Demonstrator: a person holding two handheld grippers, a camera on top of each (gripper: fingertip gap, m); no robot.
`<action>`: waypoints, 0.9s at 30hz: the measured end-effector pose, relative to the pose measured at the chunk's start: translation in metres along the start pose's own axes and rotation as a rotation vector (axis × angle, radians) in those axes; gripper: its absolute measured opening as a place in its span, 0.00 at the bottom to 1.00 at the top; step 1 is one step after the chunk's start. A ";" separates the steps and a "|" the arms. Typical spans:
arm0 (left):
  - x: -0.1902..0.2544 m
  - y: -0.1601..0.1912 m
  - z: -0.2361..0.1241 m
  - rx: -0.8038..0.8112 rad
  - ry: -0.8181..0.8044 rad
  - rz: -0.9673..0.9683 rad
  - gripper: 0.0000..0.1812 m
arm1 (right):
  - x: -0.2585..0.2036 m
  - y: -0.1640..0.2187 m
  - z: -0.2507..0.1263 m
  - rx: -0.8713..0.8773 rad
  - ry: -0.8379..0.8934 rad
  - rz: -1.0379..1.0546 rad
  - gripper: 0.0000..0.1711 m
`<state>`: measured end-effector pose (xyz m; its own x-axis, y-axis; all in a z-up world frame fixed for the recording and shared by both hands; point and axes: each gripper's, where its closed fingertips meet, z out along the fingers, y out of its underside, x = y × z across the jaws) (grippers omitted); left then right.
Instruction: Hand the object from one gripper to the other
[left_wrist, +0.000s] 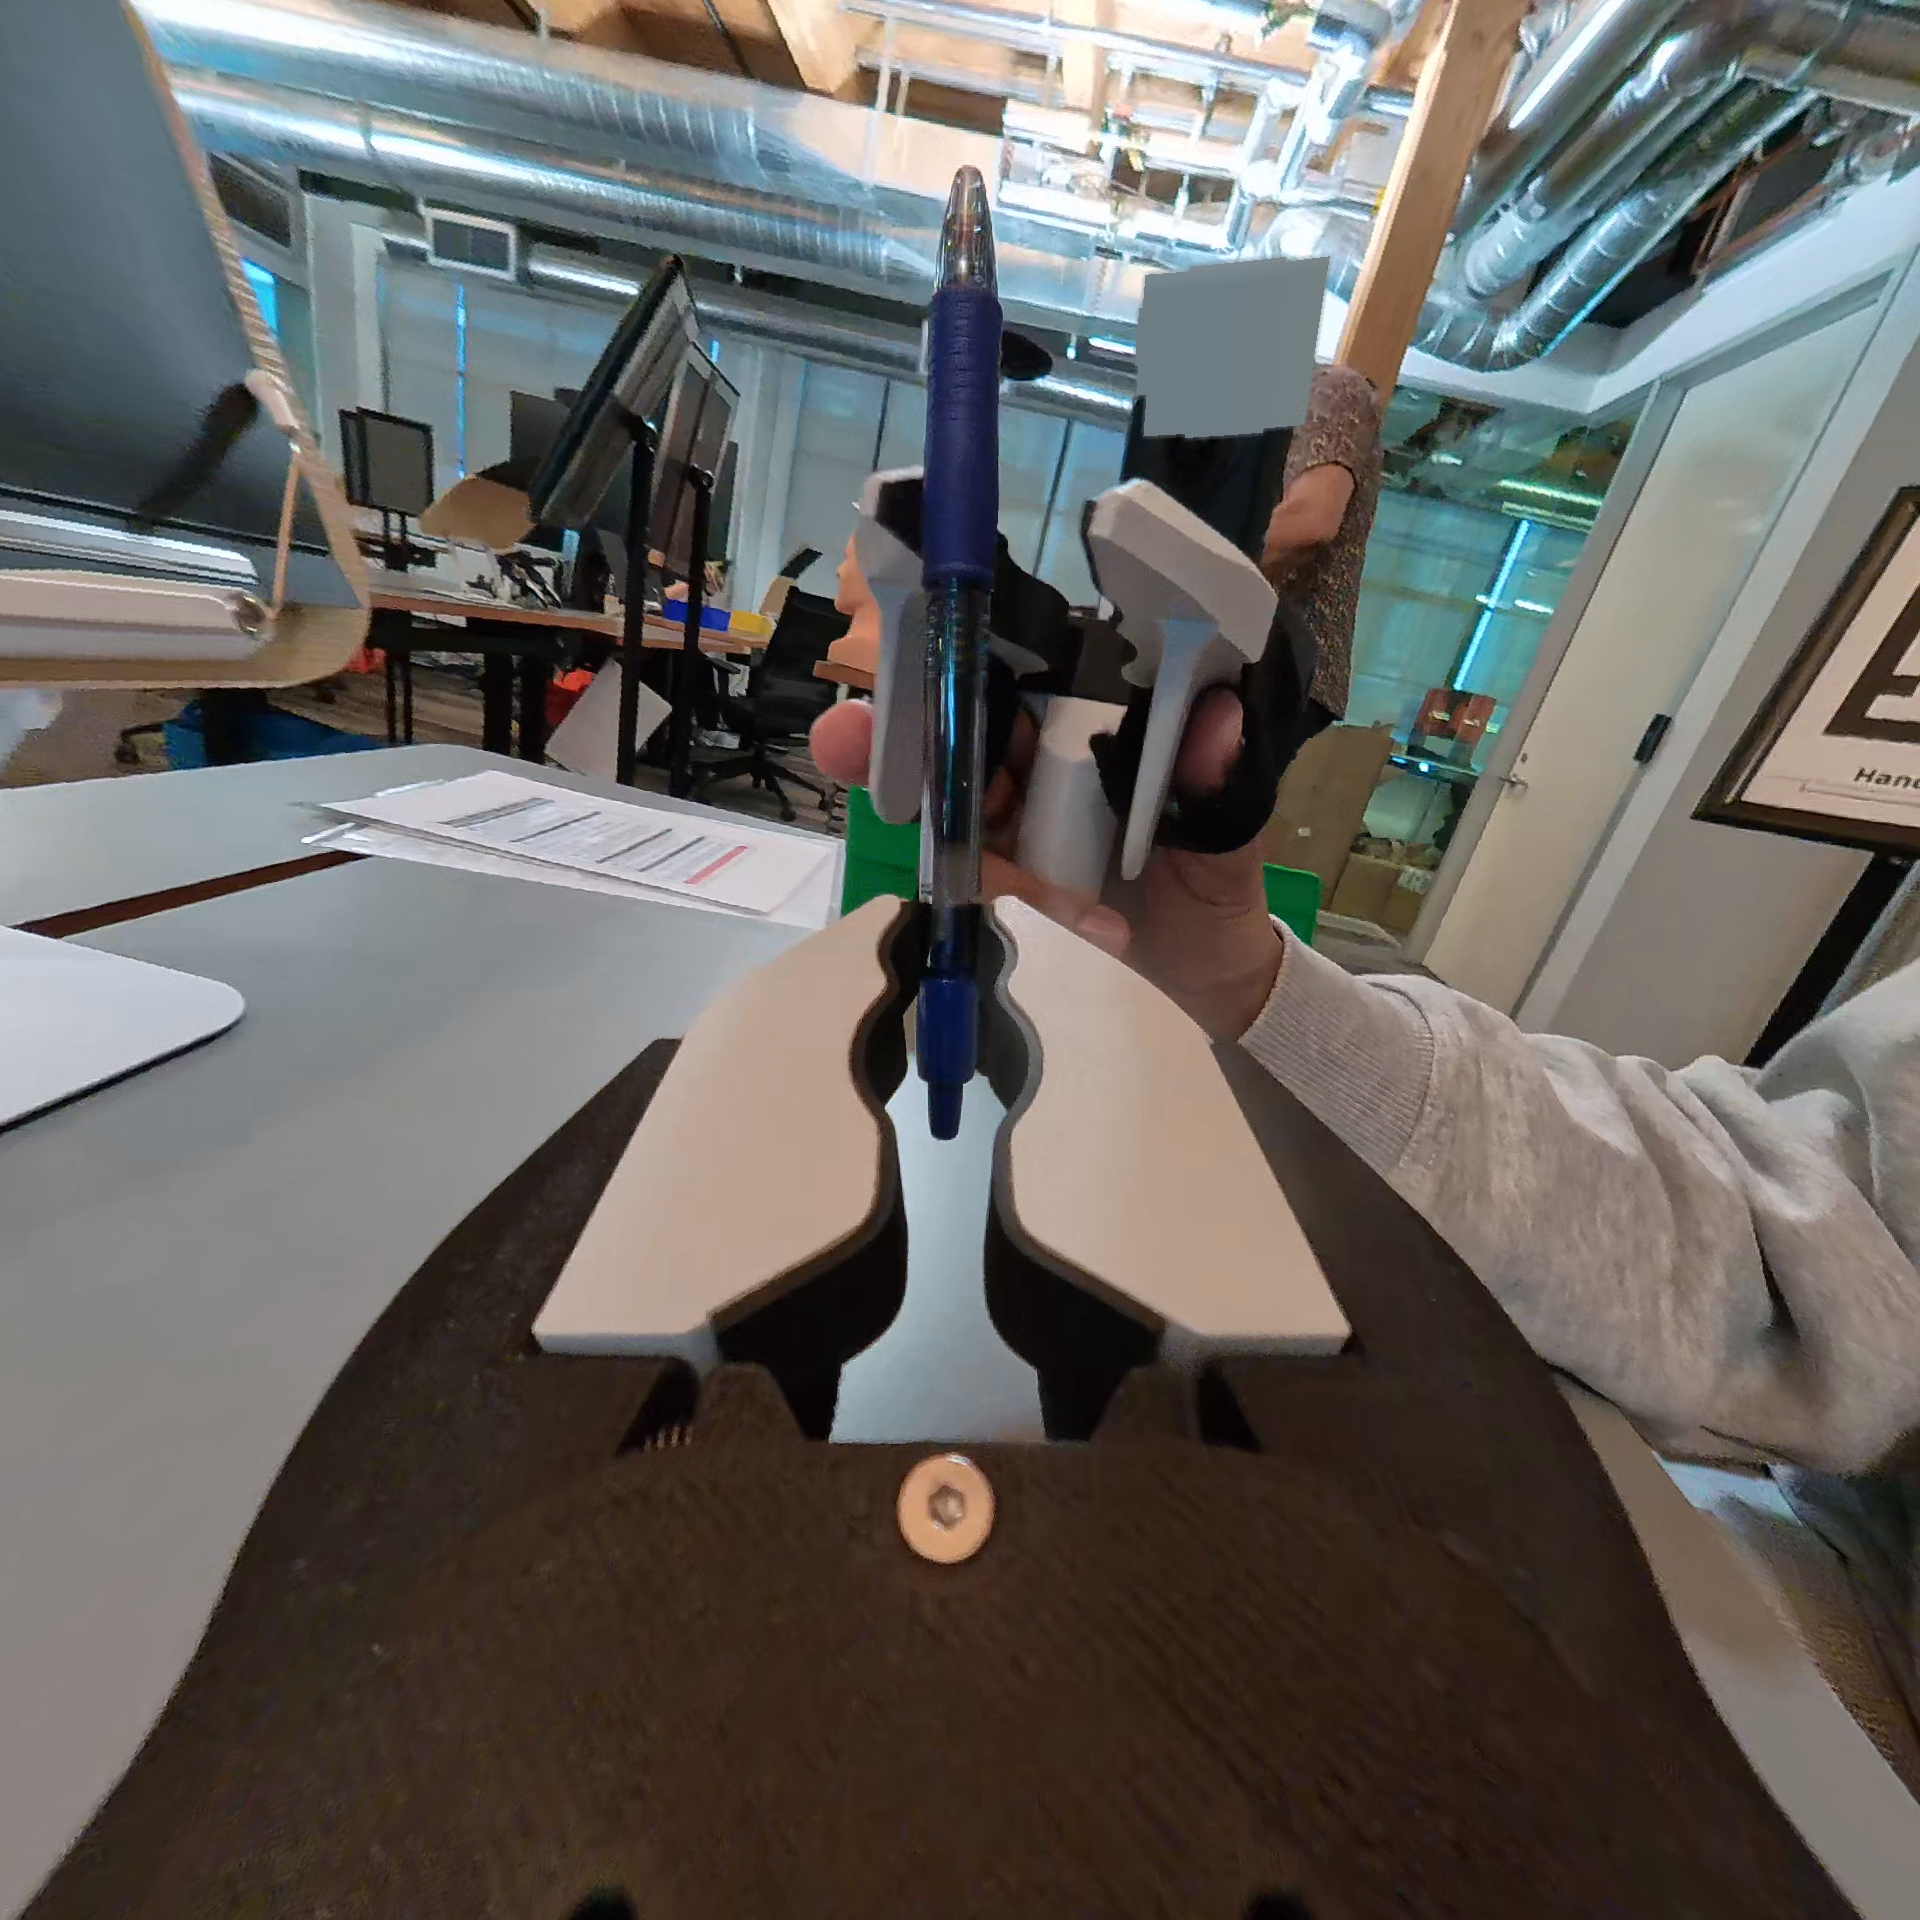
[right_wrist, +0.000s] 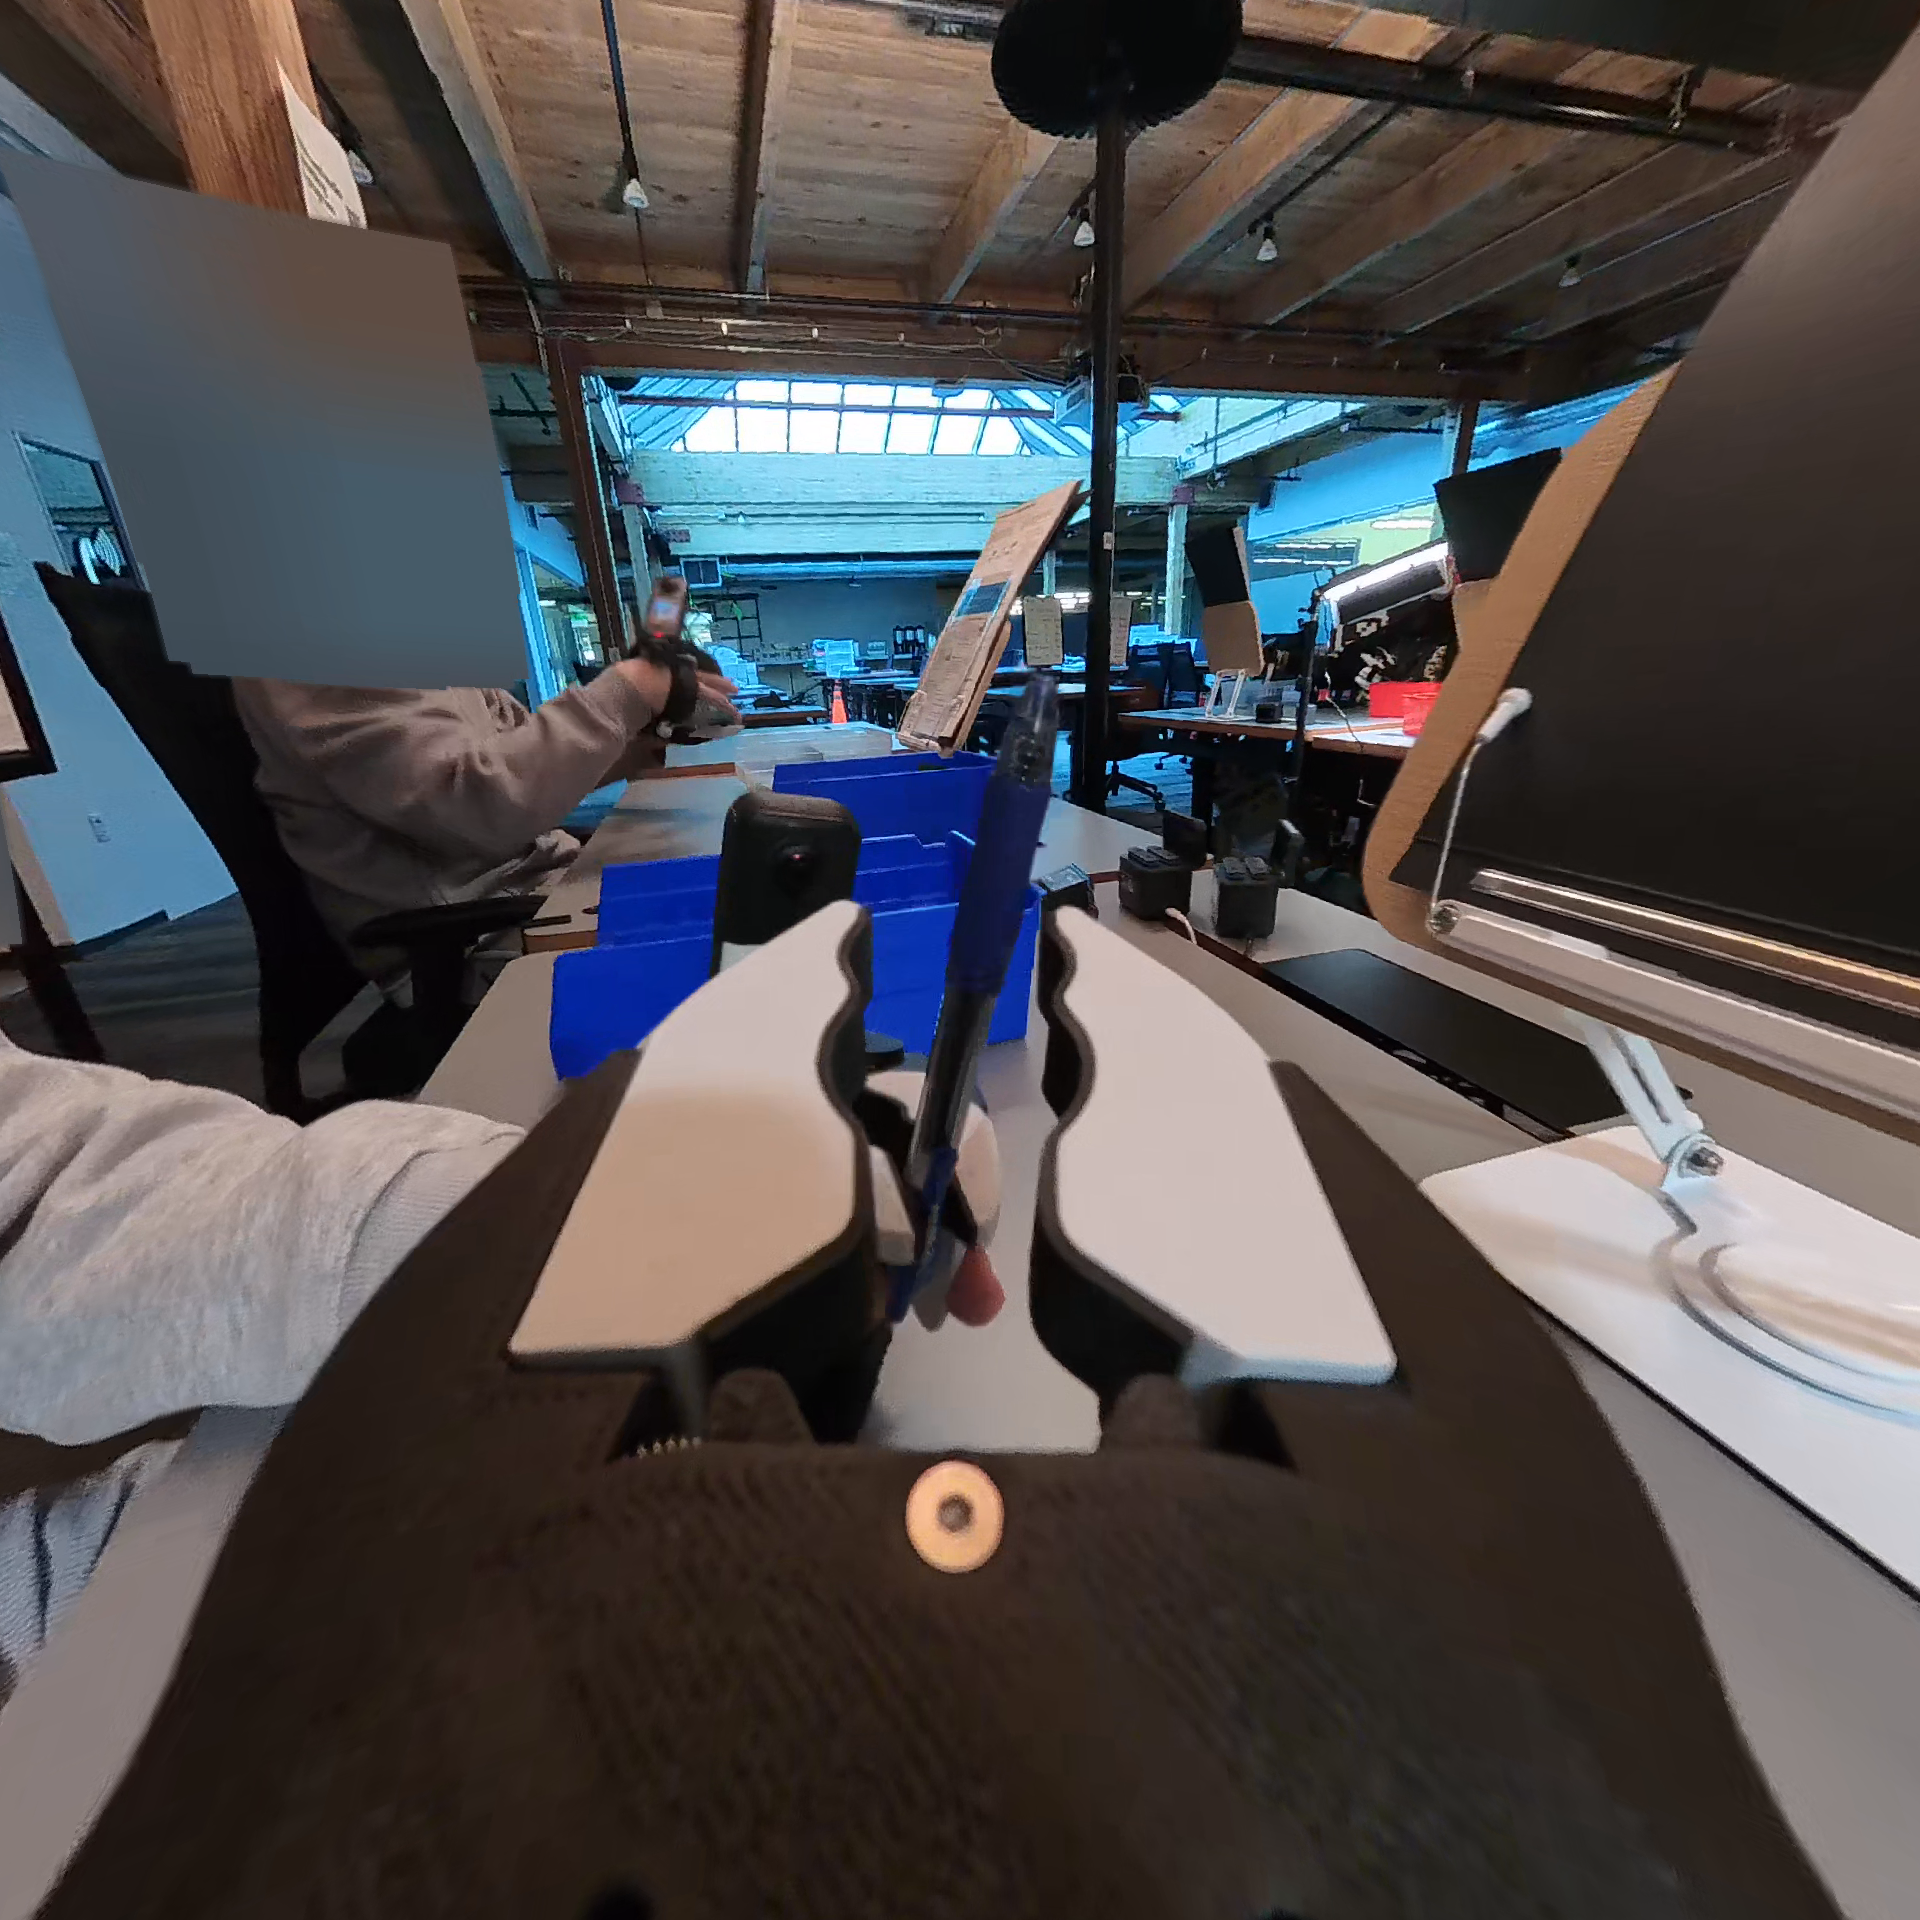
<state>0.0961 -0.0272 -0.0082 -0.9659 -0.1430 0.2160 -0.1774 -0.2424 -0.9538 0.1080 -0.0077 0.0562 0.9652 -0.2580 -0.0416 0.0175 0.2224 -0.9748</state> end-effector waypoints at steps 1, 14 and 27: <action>0.003 0.002 0.002 -0.011 0.007 0.002 0.05 | -0.001 0.002 0.002 -0.012 0.007 -0.013 0.16; 0.014 0.007 0.001 -0.154 0.043 0.031 0.30 | -0.008 0.004 0.004 -0.039 -0.002 -0.013 0.07; 0.022 -0.020 -0.011 -0.073 0.047 0.104 0.18 | -0.019 -0.004 0.003 0.058 -0.132 0.113 0.07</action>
<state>0.0760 -0.0153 0.0135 -0.9873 -0.1176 0.1071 -0.0880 -0.1576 -0.9836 0.0902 -0.0009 0.0612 0.9877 -0.1032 -0.1176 -0.0821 0.2979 -0.9511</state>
